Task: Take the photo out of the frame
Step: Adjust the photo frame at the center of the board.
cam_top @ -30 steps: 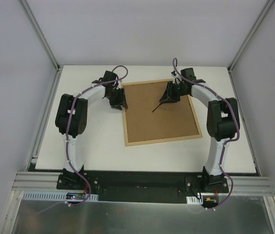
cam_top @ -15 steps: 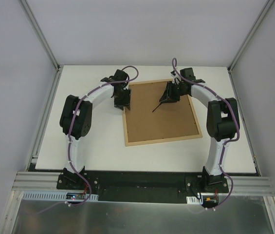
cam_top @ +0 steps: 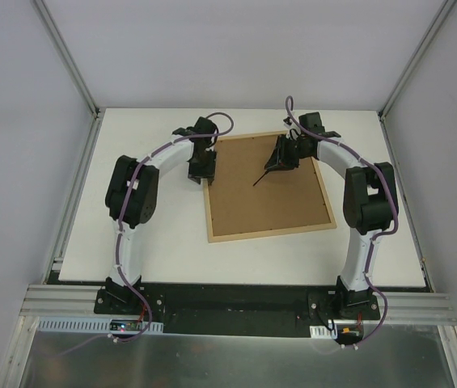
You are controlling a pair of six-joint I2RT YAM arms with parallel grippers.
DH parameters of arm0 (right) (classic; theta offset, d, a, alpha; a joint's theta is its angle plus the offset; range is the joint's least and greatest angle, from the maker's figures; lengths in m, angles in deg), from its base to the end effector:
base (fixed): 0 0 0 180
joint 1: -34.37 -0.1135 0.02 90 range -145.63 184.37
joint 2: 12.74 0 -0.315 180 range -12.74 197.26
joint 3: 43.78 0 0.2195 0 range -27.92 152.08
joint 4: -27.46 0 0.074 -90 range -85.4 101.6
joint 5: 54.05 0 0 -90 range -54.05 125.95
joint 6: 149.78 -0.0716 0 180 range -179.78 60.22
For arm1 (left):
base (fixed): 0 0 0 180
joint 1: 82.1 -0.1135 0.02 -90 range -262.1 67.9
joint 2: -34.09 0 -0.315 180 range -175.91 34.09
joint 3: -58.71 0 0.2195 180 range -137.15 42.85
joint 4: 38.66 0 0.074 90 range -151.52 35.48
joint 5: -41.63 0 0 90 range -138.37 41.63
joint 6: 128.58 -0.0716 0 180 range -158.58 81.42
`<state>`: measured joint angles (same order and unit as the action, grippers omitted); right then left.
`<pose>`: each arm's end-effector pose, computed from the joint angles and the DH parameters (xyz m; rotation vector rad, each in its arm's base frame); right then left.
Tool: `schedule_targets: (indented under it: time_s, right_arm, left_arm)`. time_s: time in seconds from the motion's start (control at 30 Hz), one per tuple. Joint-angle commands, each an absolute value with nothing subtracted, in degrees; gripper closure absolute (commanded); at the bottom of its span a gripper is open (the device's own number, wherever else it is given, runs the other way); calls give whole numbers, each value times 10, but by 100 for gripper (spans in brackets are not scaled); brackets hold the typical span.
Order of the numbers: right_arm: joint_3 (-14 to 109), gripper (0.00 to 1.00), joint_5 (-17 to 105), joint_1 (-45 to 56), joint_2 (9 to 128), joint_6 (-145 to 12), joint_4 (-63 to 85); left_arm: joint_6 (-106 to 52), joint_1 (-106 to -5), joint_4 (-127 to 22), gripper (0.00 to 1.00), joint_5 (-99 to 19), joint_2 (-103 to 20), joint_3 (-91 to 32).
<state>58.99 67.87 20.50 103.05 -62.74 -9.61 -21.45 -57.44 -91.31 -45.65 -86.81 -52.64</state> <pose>0.4350 0.1464 0.2443 -0.4792 2.3801 0.8115 0.4222 -0.1976 0.2186 0.1924 2.6826 -0.2970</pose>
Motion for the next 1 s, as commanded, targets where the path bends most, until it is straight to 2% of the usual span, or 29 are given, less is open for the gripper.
schedule_targets:
  time_s: [0.0, 0.23, 0.43, 0.57, 0.7, 0.97]
  right_arm:
    - [581, 100, 647, 199, 1018, -606, -106]
    - [574, 100, 649, 195, 1012, -604, -104]
    - [568, 100, 655, 191, 1006, -605, -101]
    - [567, 100, 656, 188, 1007, -603, -101]
    - [571, 100, 651, 187, 1015, -601, -104]
    - [582, 100, 658, 189, 1035, -613, -112]
  left_arm:
    - [-221, -564, -943, 60, -467, -894, -550]
    - [-224, -556, -950, 64, -478, -908, -564]
    - [-227, -556, -952, 89, -480, -912, -566]
    - [-228, -556, -952, 100, -497, -913, -569]
    - [-232, -561, -949, 100, -485, -904, -566]
    - [-221, -629, -838, 100, -320, -860, -475]
